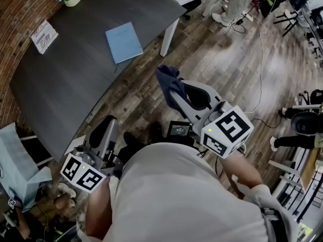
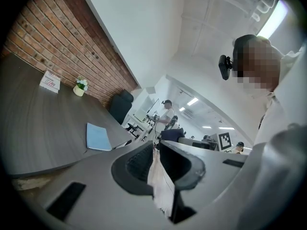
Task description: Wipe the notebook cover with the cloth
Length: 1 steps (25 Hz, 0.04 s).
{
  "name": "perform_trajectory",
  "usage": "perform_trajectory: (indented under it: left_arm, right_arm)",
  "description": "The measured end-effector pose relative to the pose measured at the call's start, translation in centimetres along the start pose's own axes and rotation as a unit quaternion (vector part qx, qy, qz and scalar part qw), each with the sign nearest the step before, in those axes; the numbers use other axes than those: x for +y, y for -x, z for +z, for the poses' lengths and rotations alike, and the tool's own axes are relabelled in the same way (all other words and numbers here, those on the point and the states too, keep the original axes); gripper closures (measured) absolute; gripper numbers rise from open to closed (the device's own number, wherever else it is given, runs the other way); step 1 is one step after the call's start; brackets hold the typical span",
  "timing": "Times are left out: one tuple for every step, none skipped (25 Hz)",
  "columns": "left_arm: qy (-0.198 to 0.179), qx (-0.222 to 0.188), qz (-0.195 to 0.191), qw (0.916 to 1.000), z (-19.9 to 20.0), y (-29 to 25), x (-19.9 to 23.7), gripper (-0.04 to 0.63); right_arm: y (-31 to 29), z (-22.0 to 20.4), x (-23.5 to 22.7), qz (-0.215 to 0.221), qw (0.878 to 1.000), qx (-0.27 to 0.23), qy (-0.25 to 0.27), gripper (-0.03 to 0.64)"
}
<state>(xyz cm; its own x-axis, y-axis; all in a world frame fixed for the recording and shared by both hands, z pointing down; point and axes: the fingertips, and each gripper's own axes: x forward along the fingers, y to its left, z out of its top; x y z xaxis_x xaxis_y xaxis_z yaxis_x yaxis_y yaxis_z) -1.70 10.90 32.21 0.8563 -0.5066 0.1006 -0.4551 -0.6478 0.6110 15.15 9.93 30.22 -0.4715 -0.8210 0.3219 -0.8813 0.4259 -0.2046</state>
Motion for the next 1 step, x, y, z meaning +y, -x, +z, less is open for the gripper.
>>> perform_trajectory:
  left_arm:
    - [0.001, 0.002, -0.001, 1.0000, 0.08, 0.16, 0.13, 0.545]
  right_arm:
    - [-0.14, 0.12, 0.16, -0.002, 1.000, 0.000, -0.002, 0.532]
